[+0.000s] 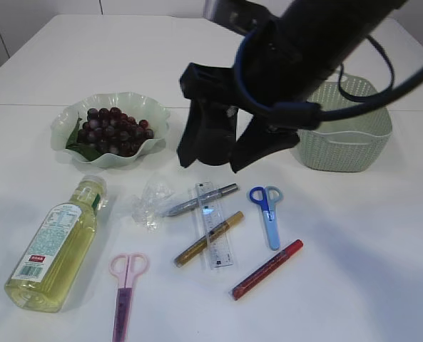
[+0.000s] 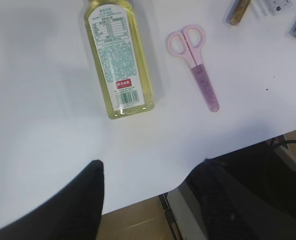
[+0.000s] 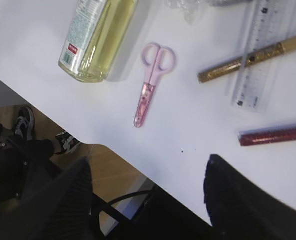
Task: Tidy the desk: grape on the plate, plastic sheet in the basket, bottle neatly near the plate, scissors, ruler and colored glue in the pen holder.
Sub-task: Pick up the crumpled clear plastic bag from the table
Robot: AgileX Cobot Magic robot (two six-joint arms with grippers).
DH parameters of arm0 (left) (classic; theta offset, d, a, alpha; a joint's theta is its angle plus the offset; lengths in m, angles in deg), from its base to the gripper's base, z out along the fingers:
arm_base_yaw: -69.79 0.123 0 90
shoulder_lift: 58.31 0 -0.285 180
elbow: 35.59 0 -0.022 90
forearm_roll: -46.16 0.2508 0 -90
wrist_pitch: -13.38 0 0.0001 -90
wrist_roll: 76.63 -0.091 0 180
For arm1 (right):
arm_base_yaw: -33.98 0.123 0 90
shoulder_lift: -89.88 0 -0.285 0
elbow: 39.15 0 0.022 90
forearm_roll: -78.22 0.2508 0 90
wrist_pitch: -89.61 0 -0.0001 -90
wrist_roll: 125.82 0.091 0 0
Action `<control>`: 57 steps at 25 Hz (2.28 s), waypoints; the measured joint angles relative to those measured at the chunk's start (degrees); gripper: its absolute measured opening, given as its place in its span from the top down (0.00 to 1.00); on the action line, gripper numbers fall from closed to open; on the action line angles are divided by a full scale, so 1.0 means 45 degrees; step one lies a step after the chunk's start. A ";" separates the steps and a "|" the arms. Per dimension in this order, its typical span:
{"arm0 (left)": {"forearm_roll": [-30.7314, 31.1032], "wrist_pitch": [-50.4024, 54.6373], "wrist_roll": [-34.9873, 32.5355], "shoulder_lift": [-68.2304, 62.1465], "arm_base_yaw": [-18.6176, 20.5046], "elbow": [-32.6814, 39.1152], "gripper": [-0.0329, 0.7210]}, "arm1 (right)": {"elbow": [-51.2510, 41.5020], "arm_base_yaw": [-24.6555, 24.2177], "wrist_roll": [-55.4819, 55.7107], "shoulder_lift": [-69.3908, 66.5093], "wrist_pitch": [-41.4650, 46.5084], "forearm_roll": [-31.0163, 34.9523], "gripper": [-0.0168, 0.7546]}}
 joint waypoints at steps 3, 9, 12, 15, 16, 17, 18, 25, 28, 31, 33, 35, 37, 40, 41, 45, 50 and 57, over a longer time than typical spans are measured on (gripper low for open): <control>0.0110 0.0026 0.0000 0.0226 0.0000 0.0000 0.37 | 0.1487 0.0454 0.0279 -0.1187 0.0358 -0.0447 0.27; 0.0245 0.0047 0.0000 0.0500 0.0000 0.0000 0.37 | 0.3997 0.1107 0.0781 -0.3461 0.1055 -0.1354 0.27; 0.0266 0.0047 0.0000 0.0500 0.0000 0.0000 0.37 | 0.4946 0.1318 0.0932 -0.4368 0.1122 -0.1833 0.27; 0.0372 0.0047 0.0000 0.0500 0.0000 0.0000 0.37 | 0.5761 0.1409 0.1010 -0.5104 0.1158 -0.2262 0.27; 0.0449 0.0047 0.0000 0.0500 0.0000 0.0000 0.37 | 0.6031 0.1429 0.1002 -0.5335 0.1155 -0.2387 0.27; 0.0512 0.0047 0.0000 0.0500 0.0000 0.0000 0.37 | 0.6294 0.1429 0.1016 -0.5515 0.1155 -0.2560 0.27; 0.0579 0.0047 0.0000 0.0500 0.0000 0.0000 0.37 | 0.6554 0.1437 0.1040 -0.5729 0.1164 -0.2714 0.27; 0.0923 0.0047 0.0000 0.0500 0.0000 0.0000 0.37 | 0.7944 0.1437 0.1046 -0.7090 0.1198 -0.3287 0.27; 0.0950 0.0047 0.0000 0.0500 0.0000 0.0000 0.37 | 0.8332 0.1437 0.1046 -0.7678 0.1218 -0.3317 0.27; 0.1057 0.0047 0.0000 0.0500 0.0000 0.0000 0.37 | 0.8676 0.1437 0.1046 -0.8162 0.1218 -0.3528 0.27; 0.1108 0.0047 0.0000 0.0500 0.0000 0.0000 0.37 | 0.8849 0.1437 0.1046 -0.8436 0.1218 -0.3763 0.27; 0.1108 0.0047 0.0000 0.0500 0.0000 0.0000 0.37 | 0.9119 0.1437 0.1046 -0.8674 0.1218 -0.3909 0.27; 0.1108 0.0047 0.0000 0.0500 0.0000 0.0000 0.37 | 0.9427 0.1437 0.1046 -0.8991 0.1218 -0.3946 0.27; 0.1127 0.0047 0.0000 0.0500 0.0000 0.0000 0.37 | 0.9776 0.1437 0.1177 -0.9430 0.1218 -0.3946 0.27; 0.1127 0.0047 0.0000 0.0500 0.0000 0.0000 0.37 | 0.9869 0.1437 0.1209 -0.9513 0.1218 -0.3946 0.27; 0.1127 0.0047 0.0000 0.0500 0.0000 0.0000 0.37 | 1.0006 0.1437 0.1261 -0.9632 0.1053 -0.3946 0.27; 0.1127 0.0047 0.0000 0.0500 0.0000 0.0000 0.37 | 1.0006 0.1437 0.1291 -0.9653 0.0883 -0.3976 0.27; 0.1134 0.0047 0.0000 0.0500 0.0000 0.0000 0.37 | 1.0038 0.1437 0.1449 -0.9854 0.0865 -0.3927 0.27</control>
